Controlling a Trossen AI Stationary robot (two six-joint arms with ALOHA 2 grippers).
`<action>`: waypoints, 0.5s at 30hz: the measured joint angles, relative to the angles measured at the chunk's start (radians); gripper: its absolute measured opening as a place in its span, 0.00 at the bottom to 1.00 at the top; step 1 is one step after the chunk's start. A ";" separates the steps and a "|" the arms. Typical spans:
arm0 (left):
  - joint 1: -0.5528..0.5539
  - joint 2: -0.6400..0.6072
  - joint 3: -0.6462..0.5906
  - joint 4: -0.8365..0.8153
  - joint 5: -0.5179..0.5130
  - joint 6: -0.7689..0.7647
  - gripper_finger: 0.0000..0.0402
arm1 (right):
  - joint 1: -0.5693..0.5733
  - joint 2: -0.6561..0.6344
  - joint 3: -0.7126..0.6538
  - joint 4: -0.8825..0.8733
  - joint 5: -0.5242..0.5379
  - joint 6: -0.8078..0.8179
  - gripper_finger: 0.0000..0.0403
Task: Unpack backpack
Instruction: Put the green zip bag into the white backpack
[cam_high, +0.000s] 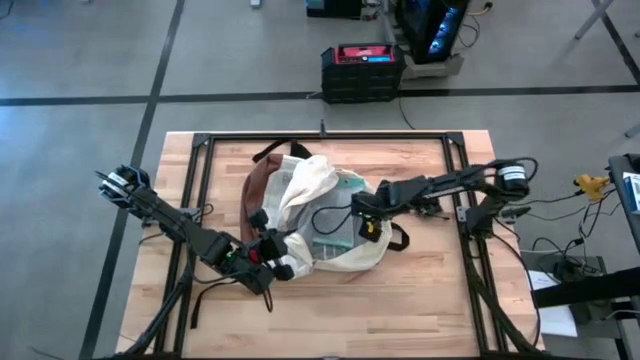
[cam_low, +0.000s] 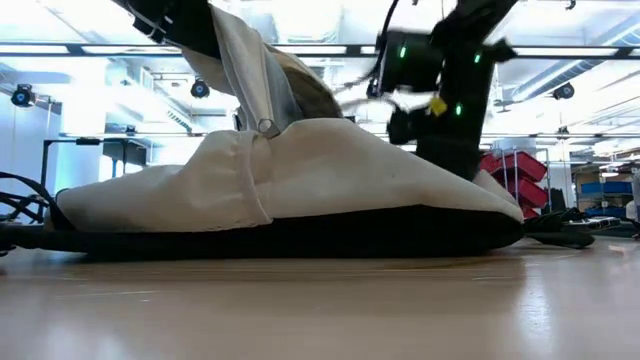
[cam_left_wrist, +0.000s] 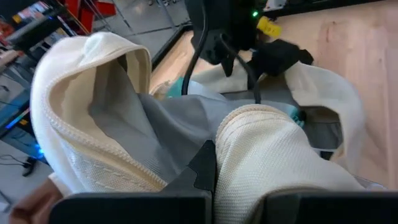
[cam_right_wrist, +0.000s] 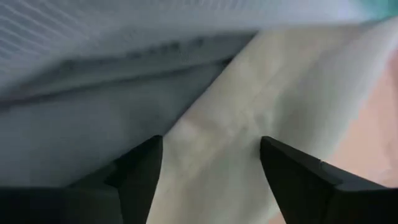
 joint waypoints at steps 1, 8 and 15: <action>-0.001 0.000 0.000 -0.004 0.002 -0.009 0.00 | -0.004 0.011 0.001 -0.003 0.000 0.007 0.62; -0.010 0.000 0.000 -0.029 0.029 -0.057 0.00 | 0.005 -0.023 0.014 -0.028 -0.028 0.050 0.37; -0.011 0.000 0.000 -0.031 0.031 -0.067 0.00 | 0.062 -0.089 0.070 -0.023 -0.038 0.045 0.37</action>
